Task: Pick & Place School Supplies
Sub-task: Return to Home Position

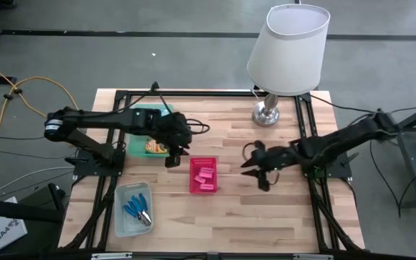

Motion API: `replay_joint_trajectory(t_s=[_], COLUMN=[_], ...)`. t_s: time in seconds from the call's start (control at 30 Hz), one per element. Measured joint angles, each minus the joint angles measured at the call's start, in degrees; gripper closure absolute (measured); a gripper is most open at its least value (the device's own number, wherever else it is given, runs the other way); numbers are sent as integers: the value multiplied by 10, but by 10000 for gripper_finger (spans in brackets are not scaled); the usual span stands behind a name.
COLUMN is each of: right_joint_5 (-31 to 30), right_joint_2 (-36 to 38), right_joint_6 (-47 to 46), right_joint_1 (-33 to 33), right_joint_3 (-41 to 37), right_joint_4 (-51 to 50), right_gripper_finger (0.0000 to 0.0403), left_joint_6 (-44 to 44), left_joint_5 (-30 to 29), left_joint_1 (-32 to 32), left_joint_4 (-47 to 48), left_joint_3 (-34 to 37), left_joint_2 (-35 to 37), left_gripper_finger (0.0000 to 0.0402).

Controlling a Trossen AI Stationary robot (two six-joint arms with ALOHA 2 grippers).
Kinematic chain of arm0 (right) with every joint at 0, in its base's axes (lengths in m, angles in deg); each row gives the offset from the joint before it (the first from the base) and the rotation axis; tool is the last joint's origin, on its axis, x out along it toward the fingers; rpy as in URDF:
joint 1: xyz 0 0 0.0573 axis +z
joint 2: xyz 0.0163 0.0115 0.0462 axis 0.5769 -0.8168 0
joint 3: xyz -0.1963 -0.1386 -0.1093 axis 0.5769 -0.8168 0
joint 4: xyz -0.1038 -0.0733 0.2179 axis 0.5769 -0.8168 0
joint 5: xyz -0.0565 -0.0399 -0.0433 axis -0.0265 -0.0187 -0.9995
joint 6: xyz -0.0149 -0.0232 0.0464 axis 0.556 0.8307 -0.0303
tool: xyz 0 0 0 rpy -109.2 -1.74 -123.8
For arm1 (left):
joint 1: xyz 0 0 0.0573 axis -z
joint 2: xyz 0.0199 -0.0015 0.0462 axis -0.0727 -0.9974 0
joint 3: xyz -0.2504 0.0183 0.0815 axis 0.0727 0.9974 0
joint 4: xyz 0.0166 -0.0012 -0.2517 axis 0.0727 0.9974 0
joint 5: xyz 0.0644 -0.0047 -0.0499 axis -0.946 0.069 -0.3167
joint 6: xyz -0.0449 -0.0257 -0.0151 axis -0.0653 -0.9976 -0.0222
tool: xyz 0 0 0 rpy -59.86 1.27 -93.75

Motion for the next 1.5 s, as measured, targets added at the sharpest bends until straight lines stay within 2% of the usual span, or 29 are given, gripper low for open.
replay_joint_trajectory(t_s=[0.37,0.63,0.83,1.07,1.17,1.5], right_joint_5=[-7,-8,-8,-21,-20,-20], right_joint_2=[195,277,305,328,336,378], right_joint_6=[6,6,5,5,1,-15], right_joint_1=[-21,-27,-27,-27,-27,-27], right_joint_3=[-99,-150,-174,-190,-202,-258], right_joint_4=[5,5,5,9,14,49], right_gripper_finger=[284,284,284,284,284,284], left_joint_6=[-5,-29,-74,-117,-126,-160], left_joint_5=[0,-21,-56,-57,-80,-145], left_joint_1=[-5,4,25,54,69,110], left_joint_4=[26,43,-5,-75,-104,-144], left_joint_3=[1,19,104,220,262,358], left_joint_2=[38,102,184,273,310,409], left_gripper_finger=[285,285,285,285,285,285])
